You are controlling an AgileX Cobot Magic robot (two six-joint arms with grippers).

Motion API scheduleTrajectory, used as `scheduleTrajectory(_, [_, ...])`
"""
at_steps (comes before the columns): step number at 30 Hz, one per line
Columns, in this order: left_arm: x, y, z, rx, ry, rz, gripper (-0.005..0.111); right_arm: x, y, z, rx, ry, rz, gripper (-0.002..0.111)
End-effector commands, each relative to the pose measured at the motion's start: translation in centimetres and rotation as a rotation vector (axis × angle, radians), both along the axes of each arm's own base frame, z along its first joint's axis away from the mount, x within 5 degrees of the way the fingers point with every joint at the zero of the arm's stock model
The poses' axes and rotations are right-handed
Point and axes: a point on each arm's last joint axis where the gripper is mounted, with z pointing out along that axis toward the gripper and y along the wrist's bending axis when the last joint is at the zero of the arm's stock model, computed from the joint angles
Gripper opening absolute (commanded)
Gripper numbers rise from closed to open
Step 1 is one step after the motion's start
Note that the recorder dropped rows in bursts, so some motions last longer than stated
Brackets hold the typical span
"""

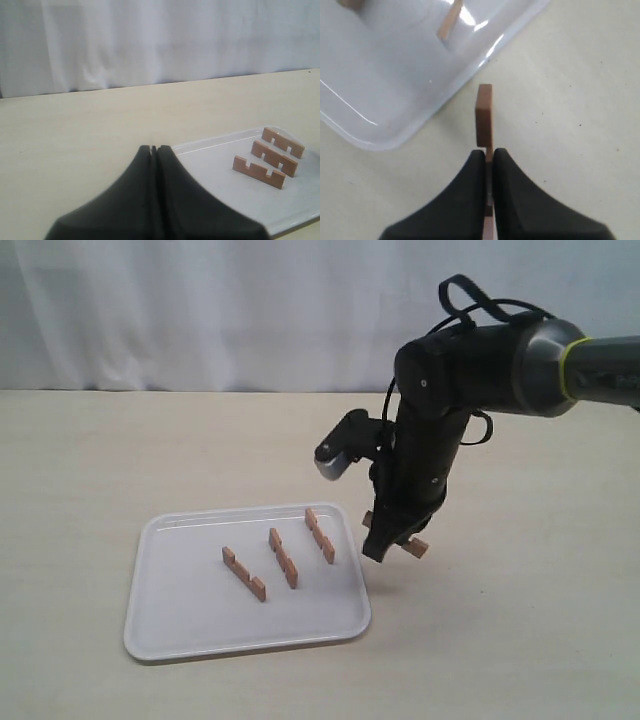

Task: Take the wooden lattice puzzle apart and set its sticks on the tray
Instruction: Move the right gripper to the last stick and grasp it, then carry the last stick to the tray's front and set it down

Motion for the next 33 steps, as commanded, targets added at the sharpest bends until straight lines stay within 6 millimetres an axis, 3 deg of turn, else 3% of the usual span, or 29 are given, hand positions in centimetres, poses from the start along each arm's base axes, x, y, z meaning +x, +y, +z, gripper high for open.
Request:
scheduleTrajectory(1, [0.0, 0.0, 0.0, -0.005, -0.009, 0.000, 0.000, -0.6, 0.5, 2.0, 0.131, -0.004, -0.198, 0.004])
scheduleTrajectory(8, [0.0, 0.0, 0.0, -0.005, -0.009, 0.000, 0.000, -2.1, 3.2, 2.4, 0.153, 0.011, -0.160, 0.004])
scheduleTrajectory(17, [0.0, 0.0, 0.0, -0.005, -0.009, 0.000, 0.000, -4.3, 12.2, 4.1, 0.199, -0.004, -0.022, 0.004])
scheduleTrajectory(20, [0.0, 0.0, 0.0, -0.005, -0.009, 0.000, 0.000, -4.8, 15.5, 2.6, 0.142, 0.070, -0.010, 0.004])
scheduleTrajectory(24, [0.0, 0.0, 0.0, -0.005, -0.009, 0.000, 0.000, -4.2, 18.2, 0.0, 0.115, 0.097, 0.015, 0.004])
scheduleTrajectory(33, [0.0, 0.0, 0.0, -0.005, -0.009, 0.000, 0.000, -3.0, 19.2, -4.4, 0.100, 0.102, 0.007, 0.004])
